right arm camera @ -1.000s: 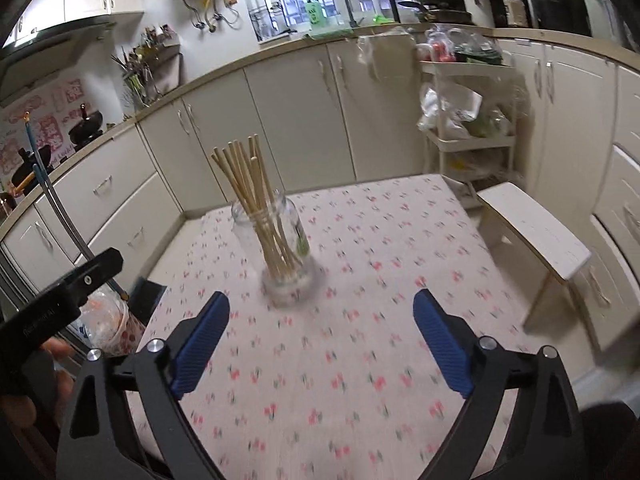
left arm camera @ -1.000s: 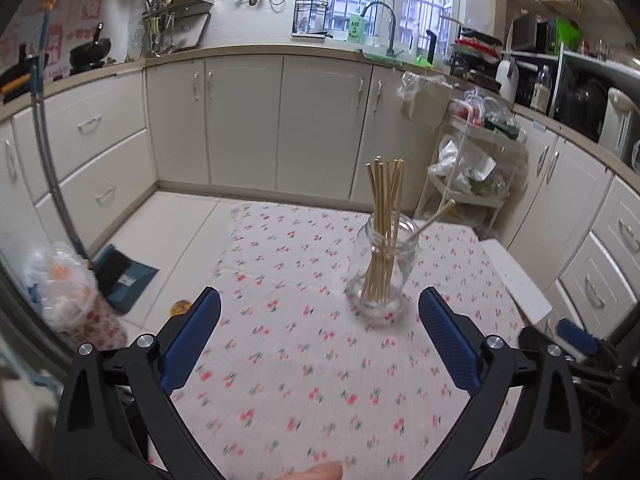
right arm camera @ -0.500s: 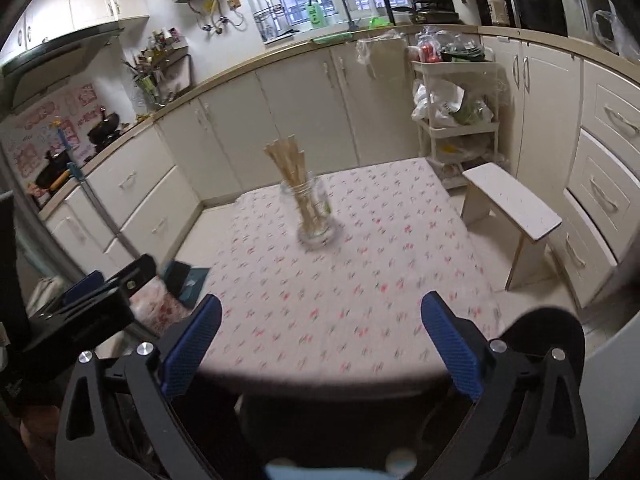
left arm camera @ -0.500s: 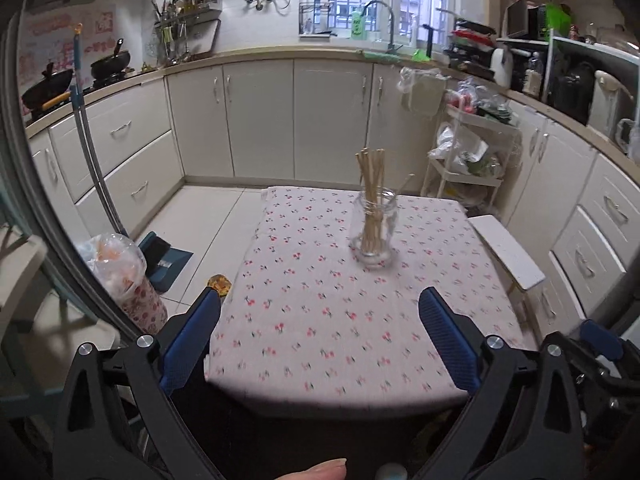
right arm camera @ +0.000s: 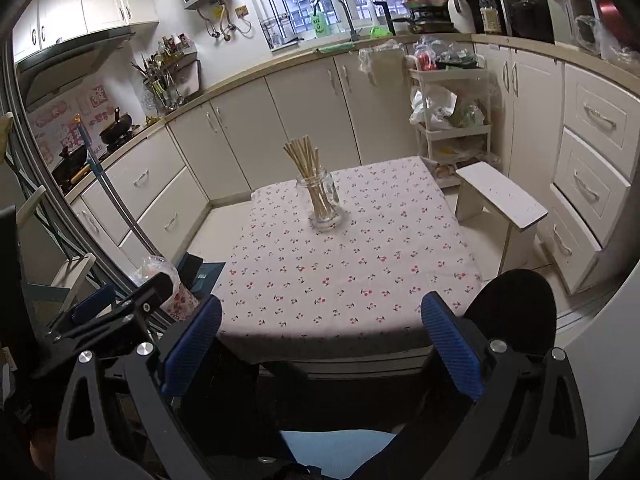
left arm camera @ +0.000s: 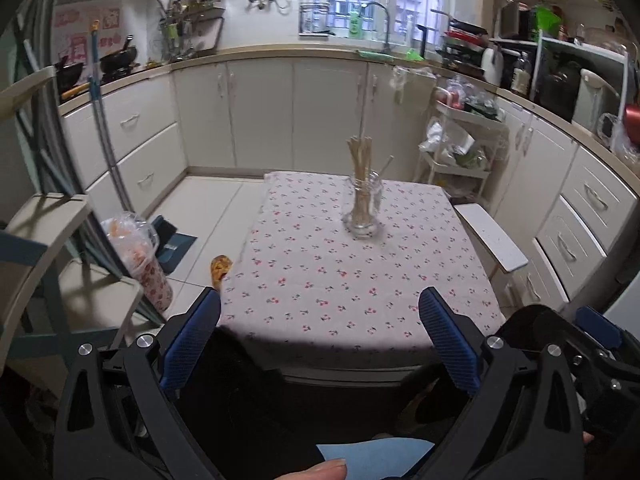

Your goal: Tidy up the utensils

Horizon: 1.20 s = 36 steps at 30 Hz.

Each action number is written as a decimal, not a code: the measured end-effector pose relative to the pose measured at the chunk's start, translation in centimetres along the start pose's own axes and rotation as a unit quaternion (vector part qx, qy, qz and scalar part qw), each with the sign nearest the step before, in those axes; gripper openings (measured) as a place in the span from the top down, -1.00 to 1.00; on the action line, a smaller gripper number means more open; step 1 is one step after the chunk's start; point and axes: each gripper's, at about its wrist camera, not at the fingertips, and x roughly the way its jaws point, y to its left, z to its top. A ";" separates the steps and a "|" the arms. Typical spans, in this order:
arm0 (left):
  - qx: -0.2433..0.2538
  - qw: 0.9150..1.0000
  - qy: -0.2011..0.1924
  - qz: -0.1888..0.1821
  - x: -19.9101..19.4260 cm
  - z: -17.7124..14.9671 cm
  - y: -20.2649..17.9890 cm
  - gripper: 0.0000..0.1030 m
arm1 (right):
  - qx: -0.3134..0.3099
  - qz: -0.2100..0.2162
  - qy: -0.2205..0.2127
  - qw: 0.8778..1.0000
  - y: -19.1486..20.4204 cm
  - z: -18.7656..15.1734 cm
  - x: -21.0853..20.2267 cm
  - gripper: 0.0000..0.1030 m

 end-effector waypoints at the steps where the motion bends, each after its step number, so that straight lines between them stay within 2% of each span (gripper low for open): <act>1: -0.004 1.000 -0.003 -0.001 -0.3 0.1 0.1 -0.85 | -0.002 0.000 -0.003 1.000 0.1 0.1 -0.2 -0.86; 9: 0.014 1.000 -0.022 0.003 -2.2 0.6 -0.2 -0.85 | -0.010 0.003 -0.018 1.000 0.5 0.2 -1.3 -0.86; 14: 0.002 0.999 -0.032 0.003 -3.0 0.6 0.4 -0.85 | -0.015 0.005 -0.025 1.000 0.8 0.3 -1.8 -0.86; 36: 0.001 0.999 -0.037 0.000 -3.4 0.6 0.6 -0.85 | -0.020 0.011 -0.023 0.999 1.3 0.3 -1.7 -0.86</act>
